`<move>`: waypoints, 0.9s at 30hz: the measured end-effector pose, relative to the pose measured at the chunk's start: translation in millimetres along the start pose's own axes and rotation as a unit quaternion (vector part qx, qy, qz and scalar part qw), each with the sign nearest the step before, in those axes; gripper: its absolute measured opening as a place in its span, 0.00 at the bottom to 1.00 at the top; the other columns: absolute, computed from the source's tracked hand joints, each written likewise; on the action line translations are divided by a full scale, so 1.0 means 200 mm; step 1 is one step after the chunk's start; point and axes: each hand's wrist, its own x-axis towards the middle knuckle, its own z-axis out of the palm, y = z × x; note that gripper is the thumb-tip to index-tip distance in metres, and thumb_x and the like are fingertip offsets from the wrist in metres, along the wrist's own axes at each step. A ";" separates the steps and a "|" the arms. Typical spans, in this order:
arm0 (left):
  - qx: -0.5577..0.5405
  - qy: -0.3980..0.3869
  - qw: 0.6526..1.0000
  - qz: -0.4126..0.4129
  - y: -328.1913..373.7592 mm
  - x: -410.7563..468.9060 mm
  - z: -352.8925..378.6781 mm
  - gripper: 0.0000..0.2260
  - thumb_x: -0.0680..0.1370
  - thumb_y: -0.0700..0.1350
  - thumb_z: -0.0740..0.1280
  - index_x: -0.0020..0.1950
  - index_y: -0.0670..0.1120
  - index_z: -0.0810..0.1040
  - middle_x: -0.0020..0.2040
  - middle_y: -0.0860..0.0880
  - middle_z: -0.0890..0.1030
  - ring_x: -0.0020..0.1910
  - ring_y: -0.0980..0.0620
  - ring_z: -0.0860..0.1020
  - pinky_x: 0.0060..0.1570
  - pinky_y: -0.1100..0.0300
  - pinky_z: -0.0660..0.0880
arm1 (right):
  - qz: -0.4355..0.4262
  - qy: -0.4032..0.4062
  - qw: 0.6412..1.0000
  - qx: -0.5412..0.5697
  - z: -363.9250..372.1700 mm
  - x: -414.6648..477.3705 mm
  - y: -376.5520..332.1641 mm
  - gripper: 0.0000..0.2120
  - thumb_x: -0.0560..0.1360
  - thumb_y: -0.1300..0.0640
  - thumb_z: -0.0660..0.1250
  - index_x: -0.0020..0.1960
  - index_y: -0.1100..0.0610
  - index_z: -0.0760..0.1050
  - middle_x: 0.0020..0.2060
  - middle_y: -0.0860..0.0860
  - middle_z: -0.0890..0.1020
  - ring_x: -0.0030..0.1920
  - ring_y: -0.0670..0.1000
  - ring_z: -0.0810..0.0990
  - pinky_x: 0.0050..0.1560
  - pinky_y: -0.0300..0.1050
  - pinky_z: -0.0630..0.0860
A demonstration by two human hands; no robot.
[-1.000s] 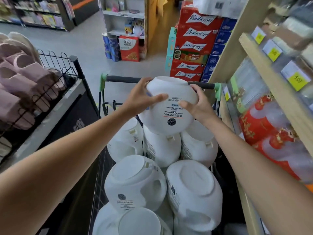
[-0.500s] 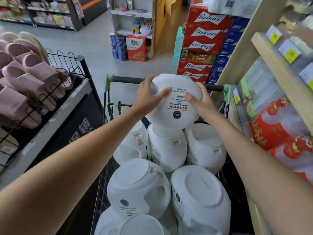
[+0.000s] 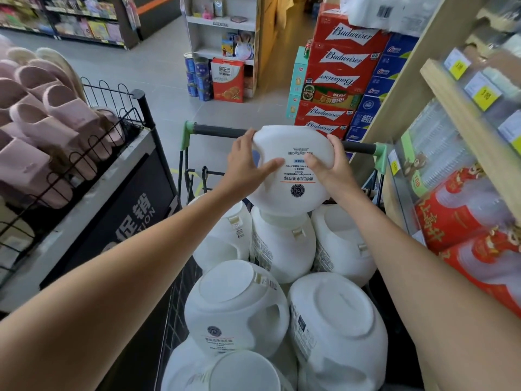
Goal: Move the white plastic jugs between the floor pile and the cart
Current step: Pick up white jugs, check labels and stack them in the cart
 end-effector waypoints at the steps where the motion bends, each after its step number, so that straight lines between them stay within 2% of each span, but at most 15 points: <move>1: 0.010 0.000 1.000 -0.014 0.01 0.00 0.00 0.37 0.75 0.55 0.69 0.77 0.47 0.54 0.74 0.44 0.59 0.72 0.44 0.60 0.71 0.46 0.61 | 0.004 -0.001 1.000 -0.012 0.00 0.01 -0.01 0.42 0.68 0.37 0.69 0.75 0.45 0.54 0.69 0.52 0.67 0.65 0.52 0.72 0.58 0.53 0.78; 5: 0.009 -0.023 0.998 -0.061 0.06 -0.01 -0.03 0.39 0.75 0.54 0.69 0.78 0.49 0.50 0.74 0.43 0.58 0.70 0.40 0.65 0.64 0.40 0.70 | 0.017 0.009 0.998 -0.059 0.01 0.03 -0.03 0.39 0.74 0.39 0.66 0.77 0.47 0.51 0.72 0.54 0.63 0.67 0.55 0.70 0.61 0.56 0.76; 7: 0.015 -0.033 0.997 -0.068 0.07 -0.04 -0.05 0.40 0.75 0.52 0.70 0.79 0.48 0.49 0.74 0.42 0.57 0.69 0.39 0.67 0.65 0.42 0.69 | 0.030 0.016 0.996 -0.081 0.01 0.00 -0.03 0.40 0.74 0.38 0.65 0.78 0.47 0.49 0.72 0.55 0.62 0.68 0.56 0.69 0.63 0.59 0.74; 9: 0.028 -0.044 0.996 -0.069 0.08 -0.08 -0.06 0.39 0.76 0.51 0.69 0.79 0.47 0.48 0.75 0.43 0.57 0.71 0.41 0.65 0.69 0.44 0.65 | 0.039 0.019 0.995 -0.086 0.00 -0.04 -0.04 0.40 0.73 0.38 0.66 0.77 0.47 0.50 0.72 0.55 0.62 0.68 0.56 0.69 0.62 0.60 0.75; 11: 0.035 -0.059 0.996 -0.058 0.09 -0.13 -0.07 0.36 0.77 0.49 0.68 0.79 0.47 0.50 0.75 0.43 0.58 0.72 0.43 0.63 0.70 0.48 0.63 | 0.041 0.023 0.995 -0.088 -0.02 -0.09 -0.05 0.42 0.69 0.38 0.68 0.75 0.48 0.53 0.70 0.55 0.64 0.66 0.56 0.71 0.61 0.60 0.75; 13: 0.037 -0.078 0.995 -0.041 0.10 -0.19 -0.08 0.34 0.78 0.46 0.67 0.78 0.46 0.52 0.74 0.43 0.61 0.71 0.44 0.64 0.66 0.55 0.64 | 0.057 0.020 0.995 -0.081 -0.04 -0.13 -0.05 0.47 0.63 0.35 0.69 0.75 0.50 0.52 0.69 0.54 0.66 0.66 0.56 0.71 0.62 0.61 0.75; 15: 0.036 -0.100 0.994 -0.029 0.12 -0.24 -0.08 0.33 0.78 0.44 0.67 0.78 0.45 0.53 0.74 0.44 0.63 0.70 0.46 0.66 0.57 0.64 0.64 | 0.076 0.018 0.995 -0.069 -0.06 -0.17 -0.03 0.52 0.58 0.34 0.68 0.76 0.49 0.51 0.70 0.53 0.67 0.67 0.55 0.71 0.63 0.60 0.73; 17: 0.031 -0.124 0.991 -0.029 0.14 -0.29 -0.09 0.31 0.78 0.42 0.66 0.77 0.45 0.55 0.72 0.45 0.67 0.67 0.47 0.69 0.49 0.69 0.64 | 0.083 0.016 0.995 -0.057 -0.08 -0.20 -0.01 0.52 0.59 0.36 0.69 0.76 0.48 0.51 0.69 0.52 0.69 0.67 0.54 0.71 0.64 0.60 0.73; 20: 0.020 -0.134 0.991 -0.017 0.16 -0.31 -0.07 0.25 0.77 0.39 0.66 0.73 0.45 0.62 0.65 0.44 0.73 0.63 0.45 0.72 0.56 0.61 0.70 | 0.073 0.015 0.996 -0.041 -0.08 -0.26 -0.04 0.40 0.68 0.47 0.71 0.75 0.49 0.55 0.67 0.51 0.71 0.65 0.51 0.72 0.61 0.52 0.73; 22: 0.019 -0.122 0.992 -0.010 0.17 -0.29 -0.06 0.27 0.77 0.40 0.66 0.74 0.44 0.60 0.69 0.43 0.69 0.67 0.45 0.68 0.58 0.60 0.66 | 0.061 0.025 0.998 -0.021 -0.09 -0.26 -0.05 0.29 0.74 0.54 0.69 0.72 0.50 0.61 0.64 0.51 0.73 0.61 0.50 0.73 0.55 0.47 0.73; 23: 0.020 -0.117 0.993 -0.009 0.17 -0.27 -0.05 0.29 0.77 0.41 0.66 0.75 0.44 0.58 0.72 0.43 0.66 0.70 0.45 0.66 0.60 0.59 0.65 | 0.055 0.027 0.998 -0.017 -0.09 -0.26 -0.05 0.27 0.75 0.55 0.68 0.71 0.50 0.62 0.63 0.50 0.74 0.60 0.50 0.73 0.54 0.47 0.73; 27: 0.032 -0.092 0.995 -0.029 0.12 -0.17 0.01 0.41 0.75 0.50 0.70 0.79 0.46 0.46 0.77 0.43 0.54 0.75 0.44 0.58 0.70 0.50 0.60 | 0.030 0.023 0.999 0.006 -0.06 -0.25 -0.03 0.30 0.75 0.59 0.69 0.72 0.48 0.59 0.59 0.45 0.71 0.59 0.48 0.72 0.54 0.52 0.76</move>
